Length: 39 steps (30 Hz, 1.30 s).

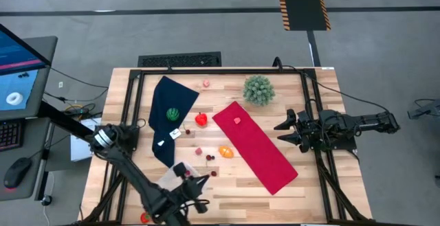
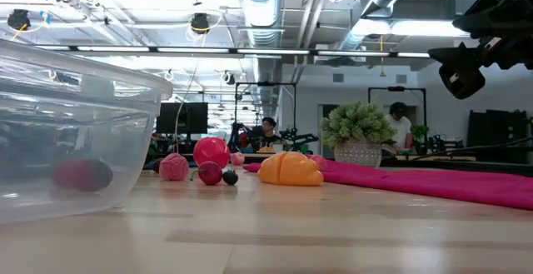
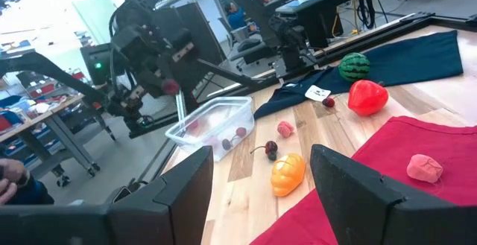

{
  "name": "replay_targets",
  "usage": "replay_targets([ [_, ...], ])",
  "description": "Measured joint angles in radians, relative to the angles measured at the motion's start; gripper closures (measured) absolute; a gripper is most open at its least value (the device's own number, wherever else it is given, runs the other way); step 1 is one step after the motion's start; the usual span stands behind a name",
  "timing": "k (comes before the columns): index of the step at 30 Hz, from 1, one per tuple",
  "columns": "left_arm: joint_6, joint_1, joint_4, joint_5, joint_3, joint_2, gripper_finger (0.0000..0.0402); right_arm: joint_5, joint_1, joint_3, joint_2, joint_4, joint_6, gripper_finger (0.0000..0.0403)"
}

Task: Pick and placing Produce into tupperware
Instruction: Put the cherry into the transparent bin

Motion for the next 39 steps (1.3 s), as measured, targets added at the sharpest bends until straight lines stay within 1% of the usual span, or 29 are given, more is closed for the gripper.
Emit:
replay_targets([
  [5,-0.118,-0.044,-0.12,-0.066,0.0,-0.008,0.0401,0.0,0.0,0.0,0.0,0.0,0.0,0.0154],
  [8,-0.191,-0.041,-0.209,-0.132,0.0,-0.013,0.0401,0.0,0.0,0.0,0.0,0.0,0.0,0.0154],
  [10,-0.183,-0.018,-0.183,-0.133,0.0,-0.014,0.0401,0.0,0.0,0.0,0.0,0.0,0.0,0.0154],
  [12,-0.072,0.007,-0.081,-0.096,-0.001,-0.014,0.0401,0.0,0.0,0.0,0.0,0.0,0.0,0.0154],
  [16,0.288,0.065,0.229,0.051,-0.003,-0.008,0.0401,0.0,0.0,0.0,0.0,0.0,0.0,0.0154],
  [19,0.505,0.119,0.425,0.162,-0.022,-0.008,0.0401,0.0,0.0,0.0,0.0,0.0,0.0,0.0154],
  [23,0.785,0.195,0.664,0.355,-0.022,-0.007,0.0401,0.0,0.0,0.0,0.0,0.0,0.0,0.0154],
  [28,0.993,0.277,0.771,0.513,-0.022,-0.008,0.0401,0.0,0.0,0.0,0.0,0.0,0.0,0.0154],
  [31,1.092,0.328,0.841,0.681,-0.022,-0.019,0.0401,0.0,0.0,0.0,0.0,0.0,0.0,0.0154],
  [32,1.12,0.343,0.852,0.722,-0.022,-0.029,0.0401,0.0,0.0,0.0,0.0,0.0,0.0,0.0154],
  [36,1.165,0.409,0.865,0.805,-0.035,-0.073,0.0401,0.0,0.0,0.0,0.0,0.0,0.0,0.0154],
  [39,1.187,0.464,0.906,0.914,-0.113,-0.137,0.0401,0.0,0.0,0.0,0.0,0.0,0.0,0.0154],
])
